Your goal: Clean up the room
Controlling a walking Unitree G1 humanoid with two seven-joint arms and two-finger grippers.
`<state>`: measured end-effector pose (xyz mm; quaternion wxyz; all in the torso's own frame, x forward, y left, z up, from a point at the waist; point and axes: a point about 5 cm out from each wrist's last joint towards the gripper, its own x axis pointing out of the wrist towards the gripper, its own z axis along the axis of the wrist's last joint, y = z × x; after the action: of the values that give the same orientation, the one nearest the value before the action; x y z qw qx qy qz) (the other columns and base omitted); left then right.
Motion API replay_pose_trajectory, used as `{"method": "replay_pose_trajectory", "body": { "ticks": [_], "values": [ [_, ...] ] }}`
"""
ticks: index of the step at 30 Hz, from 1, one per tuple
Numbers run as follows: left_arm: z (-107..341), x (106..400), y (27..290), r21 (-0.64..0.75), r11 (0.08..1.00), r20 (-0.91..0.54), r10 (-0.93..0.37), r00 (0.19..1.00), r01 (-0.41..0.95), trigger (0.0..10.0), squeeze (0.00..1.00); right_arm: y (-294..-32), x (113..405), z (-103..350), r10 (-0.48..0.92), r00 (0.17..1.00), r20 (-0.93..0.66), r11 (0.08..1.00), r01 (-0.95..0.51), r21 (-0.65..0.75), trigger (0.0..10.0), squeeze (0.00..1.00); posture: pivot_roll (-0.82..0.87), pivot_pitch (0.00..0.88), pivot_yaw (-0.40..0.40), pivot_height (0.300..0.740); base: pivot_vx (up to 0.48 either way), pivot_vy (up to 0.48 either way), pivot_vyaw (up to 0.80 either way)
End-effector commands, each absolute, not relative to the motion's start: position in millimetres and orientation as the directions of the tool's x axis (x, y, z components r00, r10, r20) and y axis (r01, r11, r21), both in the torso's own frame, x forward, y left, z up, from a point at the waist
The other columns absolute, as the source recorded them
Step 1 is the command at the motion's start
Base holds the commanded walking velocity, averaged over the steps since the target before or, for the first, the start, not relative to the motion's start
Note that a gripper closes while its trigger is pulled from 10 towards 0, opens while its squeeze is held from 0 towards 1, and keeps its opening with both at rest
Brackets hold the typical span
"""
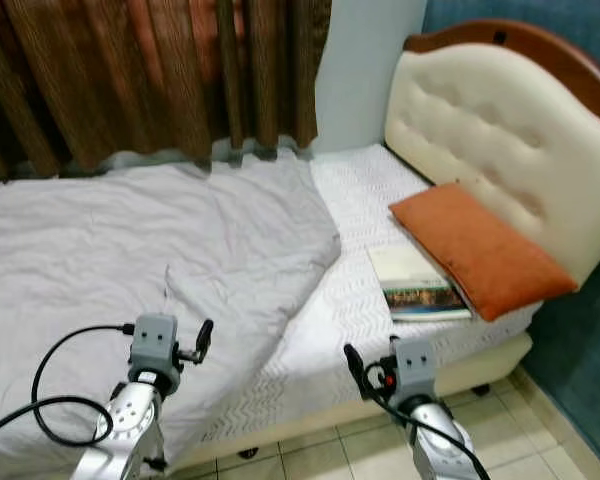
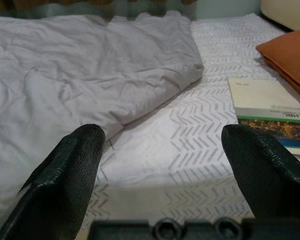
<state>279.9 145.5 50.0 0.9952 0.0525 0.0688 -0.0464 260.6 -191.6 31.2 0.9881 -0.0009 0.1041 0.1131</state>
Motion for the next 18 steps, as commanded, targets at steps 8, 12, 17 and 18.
{"method": "replay_pose_trajectory", "body": {
  "ticks": [8,12,17,18],
  "values": [
    [54.4,284.3,150.0,0.109,0.99,-0.131,-0.073,0.989,0.087,10.0,0.0,-183.7,263.3,33.8,0.238,0.95,-0.201,0.971,-0.237,0.03,10.0,0.0,-0.08,0.017,-0.016,0.74,0.48,0.0,0.55],
    [55.5,285.5,150.2,0.113,0.989,-0.128,-0.076,0.989,0.09,10.0,0.0,-184.8,263.3,32.8,0.228,0.951,-0.208,0.974,-0.225,0.039,10.0,0.0,-0.08,0.019,-0.015,0.74,0.48,0.0,0.11],
    [55.9,286.8,145.8,0.101,0.99,-0.131,-0.083,0.988,0.097,10.0,0.0,-183.6,260.4,32.6,0.239,0.949,-0.206,0.971,-0.234,0.047,10.0,0.0,-0.09,0.03,-0.013,0.74,0.48,0.0,0.0],
    [55.7,286.8,144.4,0.097,0.99,-0.132,-0.088,0.987,0.101,10.0,0.0,-183.4,259.7,32.6,0.241,0.949,-0.206,0.971,-0.236,0.047,10.0,0.0,-0.09,0.032,-0.013,0.74,0.48,0.0,0.0]
  ]
}}
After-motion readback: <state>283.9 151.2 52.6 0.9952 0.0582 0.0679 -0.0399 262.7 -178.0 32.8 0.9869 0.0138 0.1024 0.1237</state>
